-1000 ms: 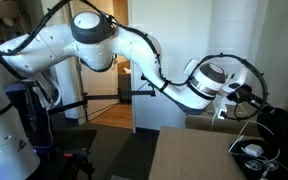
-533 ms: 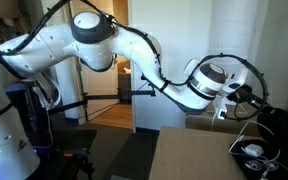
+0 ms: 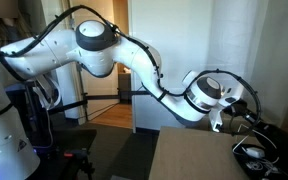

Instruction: Move the portable bag slightly to the left and close it

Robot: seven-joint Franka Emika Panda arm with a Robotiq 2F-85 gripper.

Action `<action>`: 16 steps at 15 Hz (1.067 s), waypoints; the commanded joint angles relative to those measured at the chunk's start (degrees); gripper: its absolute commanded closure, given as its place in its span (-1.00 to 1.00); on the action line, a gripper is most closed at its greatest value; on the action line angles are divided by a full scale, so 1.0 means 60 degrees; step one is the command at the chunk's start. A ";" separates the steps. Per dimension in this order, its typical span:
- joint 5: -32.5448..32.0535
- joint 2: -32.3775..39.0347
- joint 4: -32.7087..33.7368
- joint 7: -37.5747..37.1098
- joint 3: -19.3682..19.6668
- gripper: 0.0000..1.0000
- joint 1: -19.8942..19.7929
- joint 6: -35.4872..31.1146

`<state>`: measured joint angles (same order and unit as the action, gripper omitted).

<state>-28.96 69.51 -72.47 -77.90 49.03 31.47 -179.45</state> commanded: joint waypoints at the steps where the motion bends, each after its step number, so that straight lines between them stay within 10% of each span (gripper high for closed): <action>1: 0.1272 0.0143 -0.0593 0.1164 0.0266 0.97 0.0365 -0.0331; 16: 0.7271 0.0222 -0.3795 0.6281 0.0018 0.97 0.1572 -0.3198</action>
<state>8.37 72.47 -90.56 -47.89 50.67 39.38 -195.16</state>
